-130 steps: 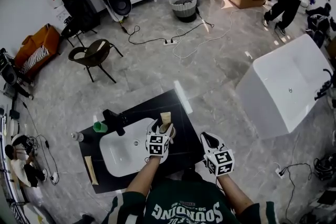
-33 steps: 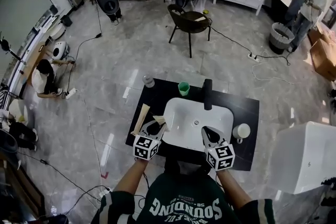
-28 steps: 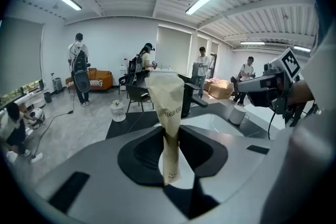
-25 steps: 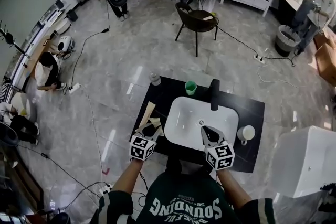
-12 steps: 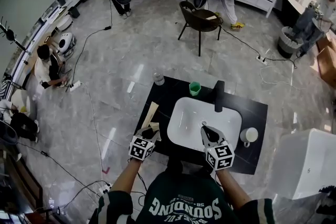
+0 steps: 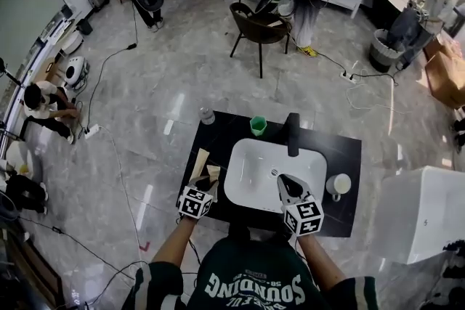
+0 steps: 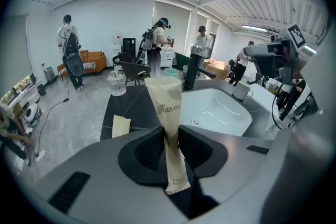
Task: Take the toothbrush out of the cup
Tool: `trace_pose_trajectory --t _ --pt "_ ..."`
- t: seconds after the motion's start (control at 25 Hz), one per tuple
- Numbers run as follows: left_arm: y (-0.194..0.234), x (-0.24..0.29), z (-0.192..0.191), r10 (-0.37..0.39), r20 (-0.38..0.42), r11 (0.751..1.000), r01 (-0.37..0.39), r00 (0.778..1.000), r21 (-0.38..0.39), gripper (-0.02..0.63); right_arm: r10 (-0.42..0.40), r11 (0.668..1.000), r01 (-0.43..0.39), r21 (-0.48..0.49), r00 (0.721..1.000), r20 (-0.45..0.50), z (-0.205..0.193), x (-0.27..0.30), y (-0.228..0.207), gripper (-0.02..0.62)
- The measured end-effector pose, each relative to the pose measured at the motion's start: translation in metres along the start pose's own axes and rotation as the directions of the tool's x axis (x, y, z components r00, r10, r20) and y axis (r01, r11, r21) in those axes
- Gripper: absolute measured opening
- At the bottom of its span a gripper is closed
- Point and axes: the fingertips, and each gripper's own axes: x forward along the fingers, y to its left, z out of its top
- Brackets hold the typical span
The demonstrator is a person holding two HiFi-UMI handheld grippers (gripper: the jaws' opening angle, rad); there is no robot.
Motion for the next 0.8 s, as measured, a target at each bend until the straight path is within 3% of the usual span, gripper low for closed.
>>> trace_pose_trajectory --t 0.8 --pt "0.033 0.075 -0.006 -0.064 -0.137 0.985 0.041 0.988 -0.165 0.097 -0.188 0.981 0.186 0.06 0.982 0.02 -0.001 -0.027 -0.032 0.041"
